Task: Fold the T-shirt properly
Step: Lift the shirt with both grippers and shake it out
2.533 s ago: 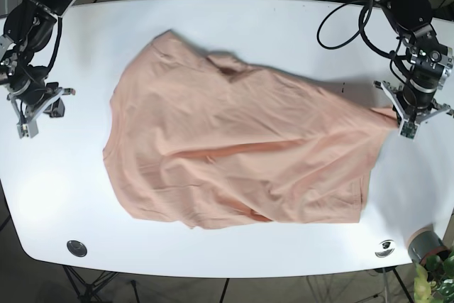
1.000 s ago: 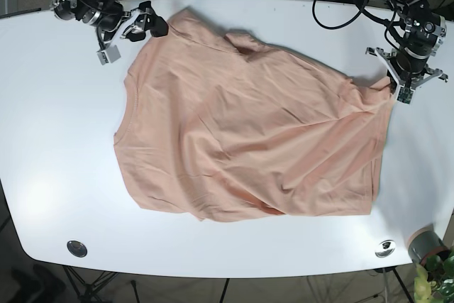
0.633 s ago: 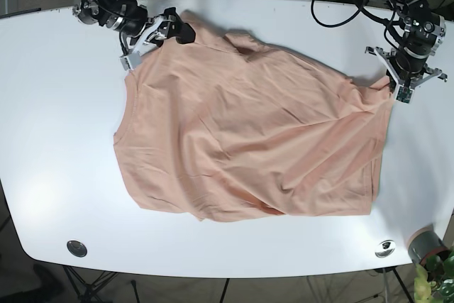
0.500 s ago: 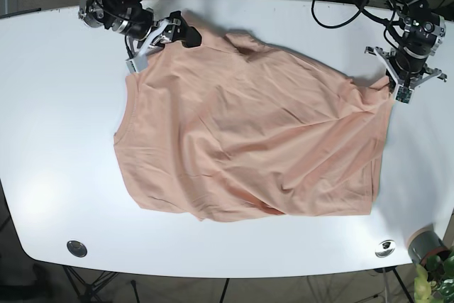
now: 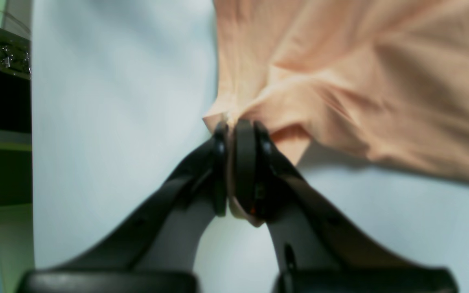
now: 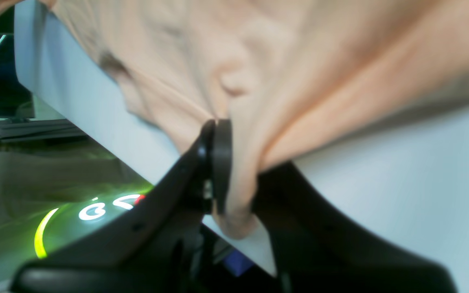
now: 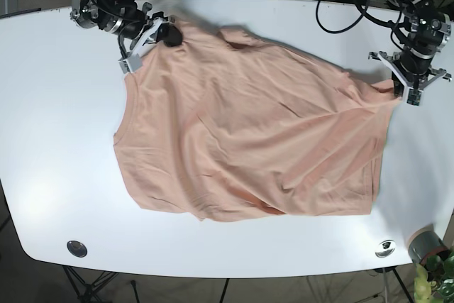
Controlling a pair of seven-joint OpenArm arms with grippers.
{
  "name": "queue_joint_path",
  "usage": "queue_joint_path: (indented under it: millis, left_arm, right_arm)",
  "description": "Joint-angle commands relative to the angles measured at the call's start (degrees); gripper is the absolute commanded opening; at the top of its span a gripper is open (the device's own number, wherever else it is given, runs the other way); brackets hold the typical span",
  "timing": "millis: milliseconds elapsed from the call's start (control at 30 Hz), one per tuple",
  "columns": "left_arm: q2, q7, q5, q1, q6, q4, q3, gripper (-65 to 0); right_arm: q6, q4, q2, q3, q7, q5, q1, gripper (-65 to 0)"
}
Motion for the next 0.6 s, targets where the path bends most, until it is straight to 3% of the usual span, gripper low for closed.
queue_joint_path:
  millis: [0, 200, 300, 567]
  left_arm:
    - [-1.2, 1.5, -3.2, -0.2, 0.4, 1.2, -2.5, -65.0]
    - [-1.3, 2.5, -8.4, 0.1, 0.4, 2.0, -7.6, -65.0]
    - [-1.3, 2.5, -9.0, 0.1, 0.4, 2.0, -8.3, -65.0]
    - [-1.0, 2.5, -7.6, -4.9, 0.4, 2.0, -1.0, -65.0]
  right_arm:
    - [0.39, 5.2, 1.0, 2.7, 0.6, 1.2, -1.4, -62.6]
    - [0.39, 10.8, 1.8, 8.0, 0.5, 1.1, -3.9, -62.8]
    - [0.48, 11.0, 3.3, 9.6, 0.5, 1.1, -3.6, -62.8]
    - [0.39, 11.1, 6.5, 9.9, 0.7, 0.7, 4.0, -62.8]
